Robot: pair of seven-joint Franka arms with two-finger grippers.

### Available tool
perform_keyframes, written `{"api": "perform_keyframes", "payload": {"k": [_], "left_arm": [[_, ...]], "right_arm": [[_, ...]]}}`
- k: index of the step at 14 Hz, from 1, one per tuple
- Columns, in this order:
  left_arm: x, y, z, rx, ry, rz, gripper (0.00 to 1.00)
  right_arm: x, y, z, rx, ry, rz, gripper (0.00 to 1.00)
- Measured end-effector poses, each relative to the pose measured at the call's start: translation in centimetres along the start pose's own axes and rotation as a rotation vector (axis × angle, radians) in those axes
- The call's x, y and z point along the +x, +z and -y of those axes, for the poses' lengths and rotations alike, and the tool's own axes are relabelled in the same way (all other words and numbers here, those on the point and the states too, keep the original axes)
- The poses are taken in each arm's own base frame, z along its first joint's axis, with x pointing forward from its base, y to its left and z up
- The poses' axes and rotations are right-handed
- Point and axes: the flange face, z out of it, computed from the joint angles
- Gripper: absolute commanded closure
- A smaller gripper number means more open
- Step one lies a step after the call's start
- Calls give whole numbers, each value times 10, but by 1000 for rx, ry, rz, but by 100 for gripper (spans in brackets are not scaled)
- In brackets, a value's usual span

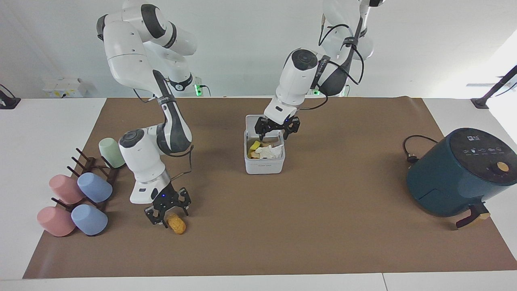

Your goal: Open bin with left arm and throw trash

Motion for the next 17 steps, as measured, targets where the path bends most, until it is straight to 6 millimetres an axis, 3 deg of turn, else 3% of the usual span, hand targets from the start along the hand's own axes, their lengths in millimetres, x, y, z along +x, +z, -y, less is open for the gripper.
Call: {"api": "perform_keyframes", "payload": {"k": [1, 6, 9, 11, 14, 17], "left_arm": [[9, -9, 14, 12, 5, -5, 0], [58, -74, 117, 76, 73, -34, 0], [80, -114, 187, 105, 125, -60, 0], [89, -135, 222, 113, 145, -57, 0], [98, -162, 260, 122, 174, -40, 0], [101, -190, 288, 132, 170, -27, 0]], "right_arm": [[-2, 0, -1, 0, 2, 2, 98], [9, -7, 1, 14, 0, 12, 100], [42, -40, 19, 50, 97, 84, 100], [74, -78, 60, 62, 195, 141, 100], [111, -132, 148, 62, 337, 188, 100], [129, -154, 228, 98, 562, 214, 100]]}}
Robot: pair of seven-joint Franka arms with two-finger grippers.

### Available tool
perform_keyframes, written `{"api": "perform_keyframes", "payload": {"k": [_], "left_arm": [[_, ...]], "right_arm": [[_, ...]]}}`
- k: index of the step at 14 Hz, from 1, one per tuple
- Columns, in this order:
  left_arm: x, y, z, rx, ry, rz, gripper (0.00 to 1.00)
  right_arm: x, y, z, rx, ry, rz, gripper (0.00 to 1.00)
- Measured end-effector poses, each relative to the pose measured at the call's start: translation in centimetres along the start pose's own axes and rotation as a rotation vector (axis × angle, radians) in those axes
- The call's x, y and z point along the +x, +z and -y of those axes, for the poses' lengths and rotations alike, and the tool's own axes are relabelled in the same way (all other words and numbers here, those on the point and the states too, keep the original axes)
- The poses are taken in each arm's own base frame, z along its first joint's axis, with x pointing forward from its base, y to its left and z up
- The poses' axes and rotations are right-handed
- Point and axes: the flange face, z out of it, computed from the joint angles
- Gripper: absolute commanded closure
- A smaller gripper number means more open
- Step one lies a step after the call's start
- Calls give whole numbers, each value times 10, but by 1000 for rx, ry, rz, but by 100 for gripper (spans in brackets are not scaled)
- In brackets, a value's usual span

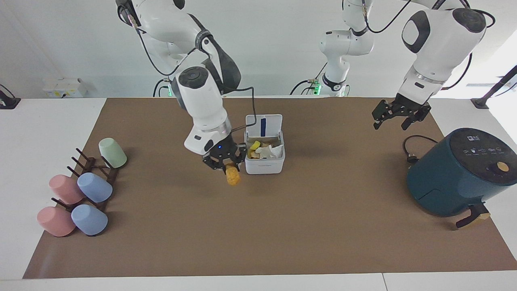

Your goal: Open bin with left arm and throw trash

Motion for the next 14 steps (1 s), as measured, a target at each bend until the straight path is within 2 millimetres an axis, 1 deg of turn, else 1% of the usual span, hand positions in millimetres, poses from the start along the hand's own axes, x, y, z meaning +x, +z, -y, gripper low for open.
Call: {"api": "perform_keyframes", "payload": {"k": [2, 3, 4, 7, 8, 9, 11, 12, 14], "left_arm": [[-2, -11, 14, 15, 9, 10, 0], [-3, -16, 16, 24, 12, 13, 0], [-3, -23, 16, 28, 14, 12, 0], [-6, -37, 14, 32, 18, 23, 0], [-7, -40, 14, 31, 19, 31, 0], [-8, -40, 14, 31, 20, 40, 0], [-10, -39, 14, 30, 21, 58, 0], [-11, -38, 14, 30, 21, 64, 0], [-11, -38, 14, 30, 21, 67, 0]], "right_arm": [[-23, 6, 41, 1, 119, 35, 100], [-34, 11, 54, -6, 152, 55, 100], [-44, 16, 63, -21, 181, 81, 100], [-69, 24, 79, -55, 252, 137, 99], [-76, 27, 81, -58, 264, 150, 93], [-81, 29, 82, -56, 274, 165, 85], [-88, 32, 81, -50, 291, 187, 2], [-89, 32, 80, -49, 297, 192, 0], [-88, 30, 77, -48, 307, 191, 0]]}}
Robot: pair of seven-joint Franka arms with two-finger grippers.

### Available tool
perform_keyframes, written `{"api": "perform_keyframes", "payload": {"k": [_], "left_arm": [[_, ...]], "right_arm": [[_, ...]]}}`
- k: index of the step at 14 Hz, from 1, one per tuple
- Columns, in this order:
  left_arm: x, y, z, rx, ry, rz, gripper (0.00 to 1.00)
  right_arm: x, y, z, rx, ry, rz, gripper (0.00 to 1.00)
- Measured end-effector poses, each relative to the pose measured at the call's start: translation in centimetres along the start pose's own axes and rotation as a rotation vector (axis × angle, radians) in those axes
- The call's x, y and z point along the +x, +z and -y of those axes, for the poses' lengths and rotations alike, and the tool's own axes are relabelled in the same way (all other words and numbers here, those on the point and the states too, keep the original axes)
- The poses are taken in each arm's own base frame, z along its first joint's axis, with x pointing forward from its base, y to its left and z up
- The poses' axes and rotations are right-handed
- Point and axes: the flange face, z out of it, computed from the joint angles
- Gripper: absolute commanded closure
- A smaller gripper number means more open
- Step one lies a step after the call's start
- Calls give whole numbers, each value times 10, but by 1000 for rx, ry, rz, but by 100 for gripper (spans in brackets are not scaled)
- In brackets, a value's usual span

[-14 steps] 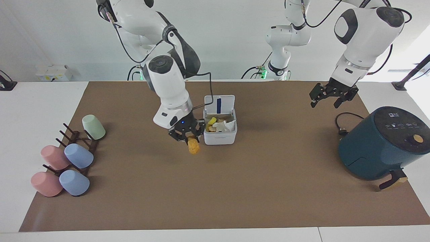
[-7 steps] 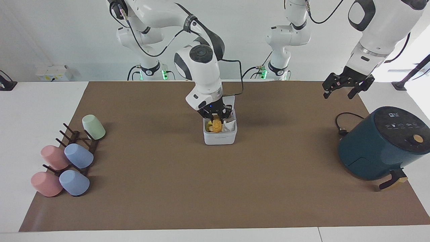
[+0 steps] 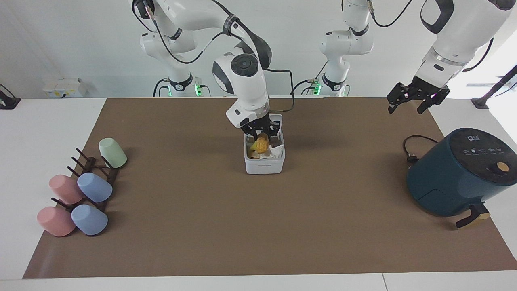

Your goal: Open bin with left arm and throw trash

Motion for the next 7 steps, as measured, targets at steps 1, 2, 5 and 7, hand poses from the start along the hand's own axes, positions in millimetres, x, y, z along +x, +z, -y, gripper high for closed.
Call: {"api": "perform_keyframes", "payload": {"k": [1, 2, 5, 7], "left_arm": [[0, 0, 0, 0, 1, 0, 0], [0, 0, 1, 0, 2, 0, 0], [0, 0, 1, 1, 3, -1, 0], [0, 0, 1, 1, 3, -1, 0]], "right_arm": [[1, -1, -1, 1, 3, -1, 0], [1, -2, -1, 2, 5, -3, 0], [10, -13, -7, 14, 21, -21, 0], [37, -41, -26, 42, 63, -60, 0]]}}
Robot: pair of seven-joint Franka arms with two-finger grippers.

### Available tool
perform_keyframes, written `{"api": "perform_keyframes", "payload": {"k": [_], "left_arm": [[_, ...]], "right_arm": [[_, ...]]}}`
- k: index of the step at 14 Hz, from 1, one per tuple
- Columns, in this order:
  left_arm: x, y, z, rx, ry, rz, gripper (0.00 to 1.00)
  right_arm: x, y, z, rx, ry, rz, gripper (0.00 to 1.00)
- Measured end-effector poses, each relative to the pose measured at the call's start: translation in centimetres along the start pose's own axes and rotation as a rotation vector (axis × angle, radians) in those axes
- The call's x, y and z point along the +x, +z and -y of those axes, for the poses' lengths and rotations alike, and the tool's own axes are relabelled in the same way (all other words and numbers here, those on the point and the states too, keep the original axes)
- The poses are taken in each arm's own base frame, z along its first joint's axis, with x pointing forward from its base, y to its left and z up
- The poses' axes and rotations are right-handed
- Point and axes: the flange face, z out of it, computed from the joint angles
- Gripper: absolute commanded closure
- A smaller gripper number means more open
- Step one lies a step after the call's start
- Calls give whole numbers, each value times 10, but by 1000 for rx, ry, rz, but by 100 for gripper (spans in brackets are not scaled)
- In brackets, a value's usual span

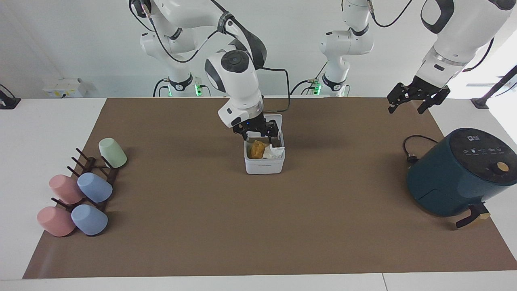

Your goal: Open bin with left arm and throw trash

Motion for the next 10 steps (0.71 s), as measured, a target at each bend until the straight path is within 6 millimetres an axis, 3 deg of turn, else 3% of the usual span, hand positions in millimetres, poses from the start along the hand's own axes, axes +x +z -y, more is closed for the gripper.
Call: {"api": "perform_keyframes", "payload": {"k": [2, 5, 7, 10], "left_arm": [[0, 0, 0, 0, 0, 0, 0], [0, 0, 0, 0, 1, 0, 0], [0, 0, 0, 0, 1, 0, 0], [0, 0, 0, 0, 2, 0, 0]], "right_arm": [[41, -37, -36, -3, -5, -27, 0], [90, -97, -109, -64, -86, -53, 0], [102, -132, -157, -103, -125, -33, 0], [94, -177, -212, -158, -166, 6, 0]]}}
